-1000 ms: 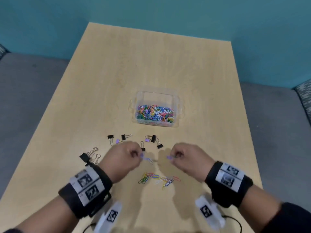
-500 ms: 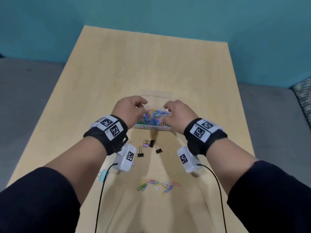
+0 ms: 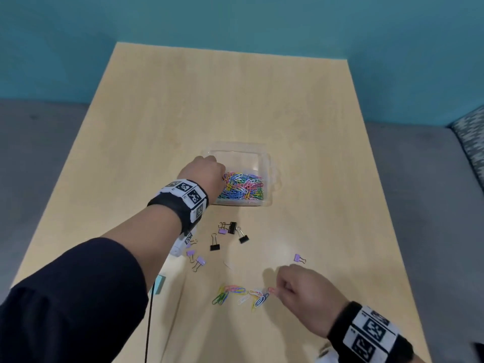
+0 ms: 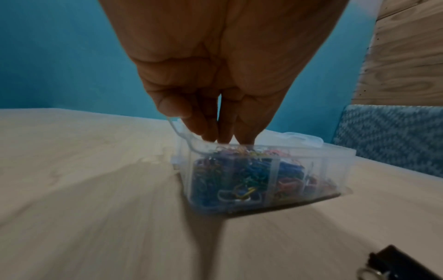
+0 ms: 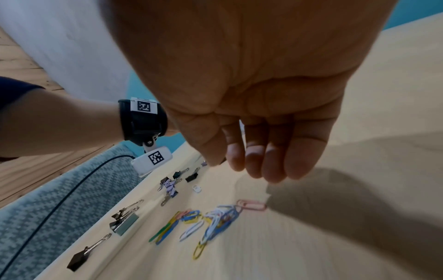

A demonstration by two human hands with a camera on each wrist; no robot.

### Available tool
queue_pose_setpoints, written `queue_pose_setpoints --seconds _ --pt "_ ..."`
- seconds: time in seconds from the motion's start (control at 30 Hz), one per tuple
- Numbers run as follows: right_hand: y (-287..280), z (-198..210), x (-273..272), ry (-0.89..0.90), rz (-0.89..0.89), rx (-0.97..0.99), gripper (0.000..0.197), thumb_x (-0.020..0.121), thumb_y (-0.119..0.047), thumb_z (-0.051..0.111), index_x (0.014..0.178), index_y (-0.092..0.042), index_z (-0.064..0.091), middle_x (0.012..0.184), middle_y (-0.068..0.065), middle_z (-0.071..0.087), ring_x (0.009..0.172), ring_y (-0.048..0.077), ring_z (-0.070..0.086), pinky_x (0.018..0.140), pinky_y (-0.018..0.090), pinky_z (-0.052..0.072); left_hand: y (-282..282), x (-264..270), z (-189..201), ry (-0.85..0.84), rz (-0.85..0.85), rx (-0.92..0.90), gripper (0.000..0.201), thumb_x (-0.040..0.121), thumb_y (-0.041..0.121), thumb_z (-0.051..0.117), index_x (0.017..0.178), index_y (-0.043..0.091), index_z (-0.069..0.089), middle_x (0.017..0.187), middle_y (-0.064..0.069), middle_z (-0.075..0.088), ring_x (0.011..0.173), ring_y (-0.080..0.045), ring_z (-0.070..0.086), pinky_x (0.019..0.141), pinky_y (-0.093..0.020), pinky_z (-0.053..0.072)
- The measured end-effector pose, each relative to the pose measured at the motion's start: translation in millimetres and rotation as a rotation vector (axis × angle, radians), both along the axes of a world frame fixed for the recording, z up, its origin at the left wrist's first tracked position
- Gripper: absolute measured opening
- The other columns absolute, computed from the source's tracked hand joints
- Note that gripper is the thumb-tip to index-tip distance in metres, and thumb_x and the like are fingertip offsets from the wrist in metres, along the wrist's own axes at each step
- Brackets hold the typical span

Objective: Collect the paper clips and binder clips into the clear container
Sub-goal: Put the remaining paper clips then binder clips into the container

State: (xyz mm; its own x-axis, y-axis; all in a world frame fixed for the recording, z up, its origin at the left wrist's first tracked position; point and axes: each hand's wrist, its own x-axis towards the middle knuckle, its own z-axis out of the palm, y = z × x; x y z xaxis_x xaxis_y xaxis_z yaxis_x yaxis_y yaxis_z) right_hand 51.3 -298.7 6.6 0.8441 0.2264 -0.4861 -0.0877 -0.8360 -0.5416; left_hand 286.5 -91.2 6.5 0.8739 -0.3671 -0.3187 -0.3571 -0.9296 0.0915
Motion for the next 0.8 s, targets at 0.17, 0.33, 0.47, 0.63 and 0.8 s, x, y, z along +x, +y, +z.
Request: queue_pose_setpoints --seconds 0.17,0.33,0.47,0.63,0.8 --pt "-8.2 -3.1 -20.9 -0.052 -0.039 0.029 0.012 0.085 -0.031 0.049 0.076 -0.023 0.046 0.074 -0.007 0.049 0.069 0.011 0.044 0.066 0.029 0.039 -11.8 -0.3 0.6 0.003 -0.048 0.125 0.016 0.087 0.019 0.049 0.096 0.014 0.061 0.089 -0.006 0.052 0.084 -0.024 0.044 0.065 -0.032 0.039" --pt "-10.0 -7.9 -26.9 -0.063 -0.048 0.040 0.008 0.084 -0.030 0.050 0.078 -0.026 0.047 0.076 -0.009 0.049 0.070 0.005 0.043 0.064 0.020 0.033 -16.8 -0.1 1.9 0.019 -0.041 0.142 0.015 0.083 0.014 0.052 0.097 0.015 0.058 0.081 -0.004 0.046 0.079 -0.023 0.042 0.063 -0.032 0.038" --pt "-8.9 -9.3 -29.7 -0.051 -0.049 0.049 0.008 0.083 -0.032 0.048 0.080 -0.025 0.048 0.077 -0.009 0.049 0.072 0.006 0.043 0.066 0.024 0.035 -19.2 -2.5 1.3 0.036 0.006 0.139 0.018 0.081 0.013 0.054 0.099 0.013 0.059 0.080 -0.004 0.046 0.079 -0.023 0.042 0.063 -0.032 0.039" --pt "-8.4 -9.6 -33.0 -0.047 -0.065 0.049 0.007 0.084 -0.030 0.050 0.080 -0.025 0.048 0.078 -0.010 0.049 0.072 0.007 0.043 0.067 0.026 0.037 -24.9 -4.5 3.7 0.066 0.025 0.195 0.021 0.080 0.012 0.056 0.100 0.014 0.059 0.081 -0.004 0.047 0.082 -0.024 0.042 0.068 -0.032 0.043" --pt "-12.3 -14.9 -38.7 -0.040 -0.086 0.026 0.007 0.084 -0.028 0.050 0.078 -0.025 0.048 0.077 -0.010 0.049 0.072 0.006 0.043 0.068 0.025 0.038 -24.8 -6.0 4.3 0.063 -0.001 0.205 0.020 0.078 0.008 0.054 0.097 0.014 0.057 0.080 -0.004 0.049 0.083 -0.025 0.045 0.070 -0.033 0.045"
